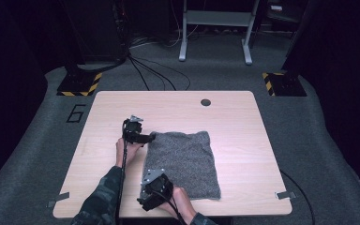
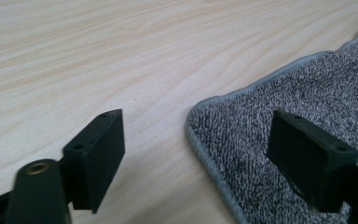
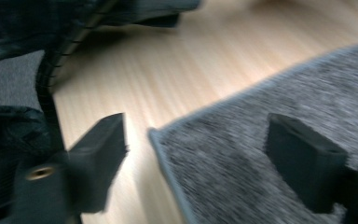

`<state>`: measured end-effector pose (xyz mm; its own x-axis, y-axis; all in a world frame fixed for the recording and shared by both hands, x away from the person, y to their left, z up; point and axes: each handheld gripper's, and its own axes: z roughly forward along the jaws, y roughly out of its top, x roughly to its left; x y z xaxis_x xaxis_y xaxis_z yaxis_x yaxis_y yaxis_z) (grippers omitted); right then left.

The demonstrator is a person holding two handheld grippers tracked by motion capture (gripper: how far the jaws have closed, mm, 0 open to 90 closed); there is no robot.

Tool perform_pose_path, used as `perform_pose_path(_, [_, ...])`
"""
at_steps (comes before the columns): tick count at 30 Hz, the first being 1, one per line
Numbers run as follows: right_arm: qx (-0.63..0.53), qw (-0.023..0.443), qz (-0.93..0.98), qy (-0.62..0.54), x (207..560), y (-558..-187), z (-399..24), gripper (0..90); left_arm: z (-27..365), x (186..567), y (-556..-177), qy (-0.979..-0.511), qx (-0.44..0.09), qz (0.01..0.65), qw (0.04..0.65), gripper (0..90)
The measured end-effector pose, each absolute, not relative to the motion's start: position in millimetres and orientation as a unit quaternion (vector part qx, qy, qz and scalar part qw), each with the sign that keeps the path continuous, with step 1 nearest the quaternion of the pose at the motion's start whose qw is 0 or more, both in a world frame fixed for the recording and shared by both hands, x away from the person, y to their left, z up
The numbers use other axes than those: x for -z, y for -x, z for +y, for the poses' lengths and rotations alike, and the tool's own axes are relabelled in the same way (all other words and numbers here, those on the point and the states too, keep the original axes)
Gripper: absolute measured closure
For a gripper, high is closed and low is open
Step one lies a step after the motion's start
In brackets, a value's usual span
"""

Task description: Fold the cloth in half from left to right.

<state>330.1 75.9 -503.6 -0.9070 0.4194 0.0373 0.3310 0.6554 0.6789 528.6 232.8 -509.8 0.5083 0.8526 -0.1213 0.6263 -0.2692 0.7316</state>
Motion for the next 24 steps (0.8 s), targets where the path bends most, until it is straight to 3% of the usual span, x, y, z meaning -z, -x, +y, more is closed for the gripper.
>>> perform_pose_path(3, [-0.349, 0.062, 0.915, -0.195, 507.1, -326.6, 86.1, 39.3, 231.2, 512.3, -531.6, -0.783, -0.15, 0.473, 0.376, 31.0])
perform_pose_path(8, [-0.345, 0.072, 0.915, -0.195, 512.0, -324.3, 92.9, 52.7, 232.1, 513.8, -535.9, -0.779, -0.147, 0.482, 0.374, 42.2])
perform_pose_path(14, [-0.333, 0.074, 0.92, -0.191, 512.7, -325.5, 92.2, 60.9, 228.0, 516.9, -535.5, -0.786, -0.151, 0.475, 0.365, 50.9])
perform_pose_path(24, [-0.339, 0.088, 0.917, -0.194, 513.5, -325.0, 89.1, 79.9, 224.1, 516.8, -532.4, -0.789, -0.165, 0.474, 0.354, 80.6])
